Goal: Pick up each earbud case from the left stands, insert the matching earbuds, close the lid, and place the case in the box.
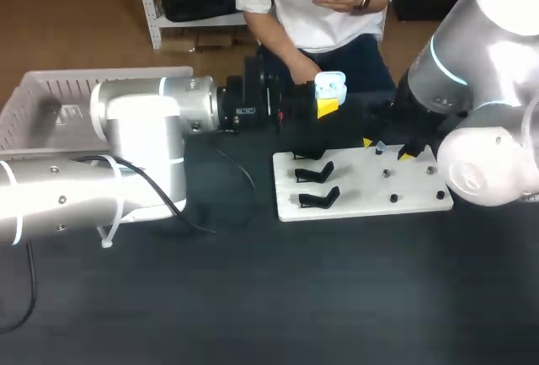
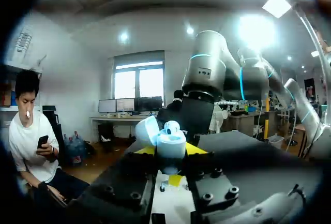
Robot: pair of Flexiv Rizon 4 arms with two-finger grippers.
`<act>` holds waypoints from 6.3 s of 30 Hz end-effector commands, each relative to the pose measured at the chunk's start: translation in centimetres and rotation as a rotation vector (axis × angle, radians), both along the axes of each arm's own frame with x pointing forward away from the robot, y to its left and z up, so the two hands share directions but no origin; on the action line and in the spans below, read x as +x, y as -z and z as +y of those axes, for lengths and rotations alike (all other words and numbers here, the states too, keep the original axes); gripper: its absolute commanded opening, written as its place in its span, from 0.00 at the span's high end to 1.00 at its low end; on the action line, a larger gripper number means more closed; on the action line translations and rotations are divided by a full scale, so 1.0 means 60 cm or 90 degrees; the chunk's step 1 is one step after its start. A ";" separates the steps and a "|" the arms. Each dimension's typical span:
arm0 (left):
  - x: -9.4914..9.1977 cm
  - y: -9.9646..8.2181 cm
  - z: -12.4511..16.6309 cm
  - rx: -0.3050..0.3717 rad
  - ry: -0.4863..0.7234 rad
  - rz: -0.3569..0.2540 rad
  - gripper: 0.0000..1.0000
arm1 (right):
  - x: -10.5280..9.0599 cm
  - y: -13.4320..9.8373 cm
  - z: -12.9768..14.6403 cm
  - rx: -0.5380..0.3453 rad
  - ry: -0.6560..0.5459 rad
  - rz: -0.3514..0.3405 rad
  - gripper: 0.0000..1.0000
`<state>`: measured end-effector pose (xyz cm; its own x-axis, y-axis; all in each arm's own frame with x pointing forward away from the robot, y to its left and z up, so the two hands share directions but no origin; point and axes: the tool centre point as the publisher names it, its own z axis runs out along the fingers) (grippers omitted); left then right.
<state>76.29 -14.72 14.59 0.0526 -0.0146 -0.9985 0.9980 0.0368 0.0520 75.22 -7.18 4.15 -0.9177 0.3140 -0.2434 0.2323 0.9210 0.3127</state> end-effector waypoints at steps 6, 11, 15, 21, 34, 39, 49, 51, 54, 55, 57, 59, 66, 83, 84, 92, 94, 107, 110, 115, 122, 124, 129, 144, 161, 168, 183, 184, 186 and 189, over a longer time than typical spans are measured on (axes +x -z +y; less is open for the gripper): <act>-0.003 0.002 0.000 -0.004 -0.004 -0.004 1.00 | 0.022 0.017 0.006 0.000 0.005 0.009 0.42; -0.003 0.002 0.000 -0.004 -0.004 -0.004 1.00 | 0.028 0.020 0.007 -0.007 0.008 0.011 0.42; -0.003 0.002 0.000 -0.004 -0.004 -0.004 1.00 | 0.030 0.018 0.007 -0.008 0.007 0.010 0.46; -0.003 0.002 0.000 -0.004 -0.004 -0.004 1.00 | 0.032 0.020 0.009 -0.011 0.006 0.012 0.50; -0.003 0.002 0.000 -0.004 -0.004 -0.004 1.00 | 0.033 0.030 0.007 -0.015 0.005 0.017 0.54; -0.003 0.002 0.000 -0.004 -0.004 -0.004 1.00 | 0.034 0.031 0.006 -0.017 0.006 0.018 0.56; -0.003 0.002 0.000 -0.004 -0.004 -0.004 1.00 | 0.035 0.029 0.003 -0.018 0.009 0.016 0.60; -0.003 0.002 0.000 -0.004 -0.004 -0.004 1.00 | 0.035 0.030 0.003 -0.018 0.010 0.017 0.62; -0.003 0.002 0.000 -0.004 -0.004 -0.004 1.00 | 0.034 0.031 0.004 -0.018 0.009 0.018 0.69; -0.003 0.002 0.000 -0.004 -0.004 -0.004 1.00 | 0.033 0.031 0.005 -0.017 0.009 0.019 0.68; -0.003 0.002 0.000 -0.004 -0.004 -0.004 1.00 | 0.033 0.031 0.005 -0.016 0.010 0.019 0.71; -0.003 0.002 0.000 -0.004 -0.004 -0.004 1.00 | 0.032 0.032 0.005 -0.015 0.011 0.020 0.72; -0.003 0.002 0.000 -0.004 -0.004 -0.004 1.00 | 0.031 0.033 0.004 -0.015 0.009 0.022 0.72; -0.003 0.002 0.000 -0.004 -0.004 -0.004 1.00 | 0.033 0.037 0.006 -0.013 0.005 0.021 1.00; -0.003 0.002 0.000 -0.004 -0.004 -0.004 1.00 | 0.032 0.037 0.006 -0.013 0.005 0.021 1.00; -0.003 0.002 0.000 -0.004 -0.004 -0.004 1.00 | 0.020 0.017 0.006 -0.018 0.006 0.020 1.00; -0.003 0.002 0.000 -0.004 -0.004 -0.004 1.00 | 0.016 0.009 0.005 -0.017 0.009 0.020 1.00; -0.003 0.002 0.000 -0.004 -0.004 -0.004 1.00 | -0.038 -0.076 -0.003 -0.021 -0.044 0.058 1.00; -0.003 0.002 0.000 -0.004 -0.004 -0.004 1.00 | -0.064 -0.104 -0.003 -0.012 -0.081 0.056 1.00; -0.003 0.002 0.000 -0.004 -0.004 -0.004 1.00 | -0.110 -0.156 0.009 -0.035 -0.165 0.050 1.00; -0.003 0.002 0.000 -0.004 -0.004 -0.004 1.00 | -0.171 -0.219 0.044 -0.071 -0.305 0.039 1.00; -0.003 0.002 0.000 -0.004 -0.004 -0.004 1.00 | -0.188 -0.237 0.056 -0.077 -0.358 0.031 1.00; -0.003 0.002 0.000 -0.004 -0.004 -0.004 1.00 | -0.216 -0.272 0.095 -0.120 -0.476 0.019 1.00; -0.003 0.002 0.000 -0.004 -0.004 -0.004 1.00 | -0.170 -0.323 0.190 -0.165 -0.602 -0.004 1.00; -0.003 0.002 0.000 -0.004 -0.004 -0.004 1.00 | -0.077 -0.319 0.202 -0.143 -0.469 0.014 1.00; -0.003 0.002 0.000 -0.004 -0.004 -0.004 1.00 | -0.073 -0.313 0.199 -0.149 -0.455 0.007 1.00; -0.003 0.002 0.000 -0.004 -0.004 -0.004 1.00 | -0.076 -0.314 0.199 -0.141 -0.458 -0.005 1.00; -0.003 0.002 0.000 -0.004 -0.004 -0.004 1.00 | -0.076 -0.314 0.199 -0.141 -0.458 -0.005 1.00; -0.003 0.002 0.000 -0.004 -0.004 -0.004 1.00 | -0.076 -0.314 0.199 -0.141 -0.458 -0.005 1.00; -0.003 0.002 0.000 -0.004 -0.004 -0.004 1.00 | -0.076 -0.314 0.199 -0.141 -0.458 -0.005 1.00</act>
<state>76.29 -14.72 14.59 0.0525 -0.0145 -0.9985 0.9980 0.0369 0.0519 70.81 4.81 23.01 -0.8762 -0.4215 -0.2339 -0.4533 0.8855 0.1024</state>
